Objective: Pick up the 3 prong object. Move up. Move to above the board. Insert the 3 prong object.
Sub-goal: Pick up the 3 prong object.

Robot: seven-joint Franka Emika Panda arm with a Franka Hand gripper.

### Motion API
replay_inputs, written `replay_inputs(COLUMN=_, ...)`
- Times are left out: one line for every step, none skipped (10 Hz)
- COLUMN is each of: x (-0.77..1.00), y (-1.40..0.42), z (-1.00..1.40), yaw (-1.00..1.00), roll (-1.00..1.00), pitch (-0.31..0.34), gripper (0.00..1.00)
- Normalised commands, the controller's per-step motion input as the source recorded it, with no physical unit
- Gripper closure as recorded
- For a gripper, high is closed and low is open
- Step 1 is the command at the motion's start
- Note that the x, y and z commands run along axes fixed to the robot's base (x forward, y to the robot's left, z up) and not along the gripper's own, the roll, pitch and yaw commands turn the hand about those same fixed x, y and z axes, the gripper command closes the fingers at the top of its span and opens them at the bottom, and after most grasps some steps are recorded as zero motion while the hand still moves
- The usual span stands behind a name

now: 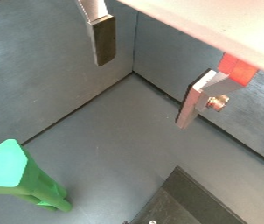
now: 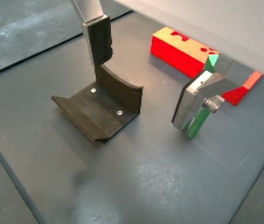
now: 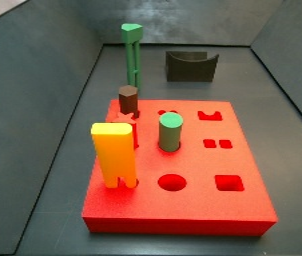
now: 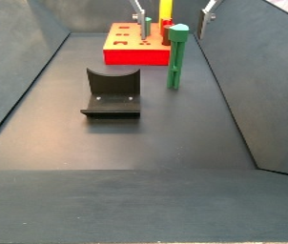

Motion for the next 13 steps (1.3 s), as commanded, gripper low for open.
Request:
replay_inputs(x=-0.04, y=0.00, z=0.00, yaw=0.01, roll=-0.04, pitch=0.000, gripper=0.00)
replay_inputs(x=-0.16, y=0.00, z=-0.05, yaw=0.14, roll=-0.08, pitch=0.000, gripper=0.00)
replay_inputs(x=-0.44, y=-0.50, z=0.00, yaw=0.57, roll=0.00, pitch=0.000, gripper=0.00)
replay_inputs(x=-0.52, y=-0.72, z=0.00, yaw=0.39, roll=0.12, pitch=-0.084, gripper=0.00)
replay_inputs(x=-0.21, y=-0.98, z=0.00, yaw=0.00, roll=0.22, pitch=-0.044, gripper=0.00)
replay_inputs(x=-0.11, y=-0.92, z=-0.05, yaw=-0.18, roll=0.12, pitch=0.000, gripper=0.00)
replay_inputs(x=0.00, y=-0.75, z=-0.13, yaw=-0.52, roll=0.00, pitch=0.000, gripper=0.00)
replay_inputs(x=0.00, y=-0.70, z=-0.16, yaw=-0.55, roll=0.00, pitch=0.000, gripper=0.00)
replay_inputs(x=0.06, y=-0.55, z=-0.28, yaw=-0.48, roll=-0.06, pitch=0.000, gripper=0.00)
replay_inputs(x=0.00, y=-0.31, z=-0.34, yaw=-0.13, roll=-0.06, pitch=0.000, gripper=0.00)
replay_inputs(x=-0.07, y=-0.14, z=-0.37, yaw=0.00, roll=-0.11, pitch=0.000, gripper=0.00)
replay_inputs(x=-0.09, y=-0.15, z=-0.38, yaw=0.00, roll=-0.13, pitch=0.000, gripper=0.00)
replay_inputs(x=-0.05, y=-0.20, z=-0.29, yaw=0.00, roll=-0.09, pitch=0.000, gripper=0.00)
